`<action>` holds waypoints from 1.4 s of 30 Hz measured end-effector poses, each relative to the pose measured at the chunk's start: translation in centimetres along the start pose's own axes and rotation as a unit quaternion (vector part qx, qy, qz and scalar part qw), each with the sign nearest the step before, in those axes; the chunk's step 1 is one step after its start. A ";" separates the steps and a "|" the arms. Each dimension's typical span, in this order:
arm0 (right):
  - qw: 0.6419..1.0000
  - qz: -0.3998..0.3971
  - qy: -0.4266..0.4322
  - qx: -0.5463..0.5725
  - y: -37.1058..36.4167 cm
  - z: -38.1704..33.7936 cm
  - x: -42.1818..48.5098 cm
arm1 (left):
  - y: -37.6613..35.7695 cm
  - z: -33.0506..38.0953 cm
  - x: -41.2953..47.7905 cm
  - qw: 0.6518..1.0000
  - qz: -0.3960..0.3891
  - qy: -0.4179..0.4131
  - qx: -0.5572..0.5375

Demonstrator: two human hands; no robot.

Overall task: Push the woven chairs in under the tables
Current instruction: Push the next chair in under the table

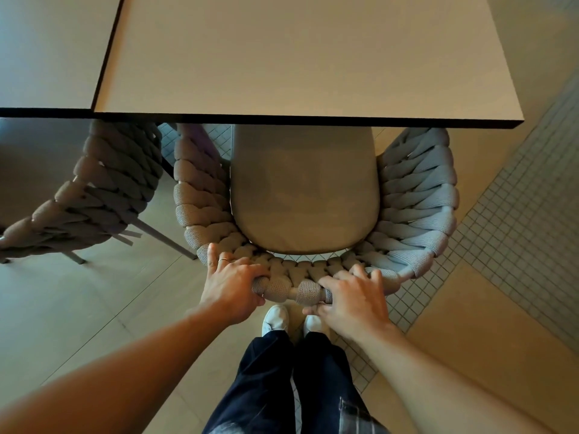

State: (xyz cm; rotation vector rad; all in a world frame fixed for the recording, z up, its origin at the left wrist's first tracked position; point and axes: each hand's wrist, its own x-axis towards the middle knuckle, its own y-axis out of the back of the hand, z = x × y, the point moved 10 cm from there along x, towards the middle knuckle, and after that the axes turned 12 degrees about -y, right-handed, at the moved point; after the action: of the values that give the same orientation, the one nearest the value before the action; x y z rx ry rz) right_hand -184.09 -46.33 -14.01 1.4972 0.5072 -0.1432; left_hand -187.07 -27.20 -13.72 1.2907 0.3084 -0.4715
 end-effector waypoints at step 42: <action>0.915 -0.030 -0.221 0.338 12.4 32.0 -2.9 | 12.3 26.9 11.8 0.962 0.024 -0.135 -0.238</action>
State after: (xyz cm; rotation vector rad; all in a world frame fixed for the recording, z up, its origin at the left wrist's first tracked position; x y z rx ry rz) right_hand -174.26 -77.02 -1.74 2.0421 0.1288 -0.7509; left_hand -171.82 -52.58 -2.05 0.7521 0.1462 -0.4903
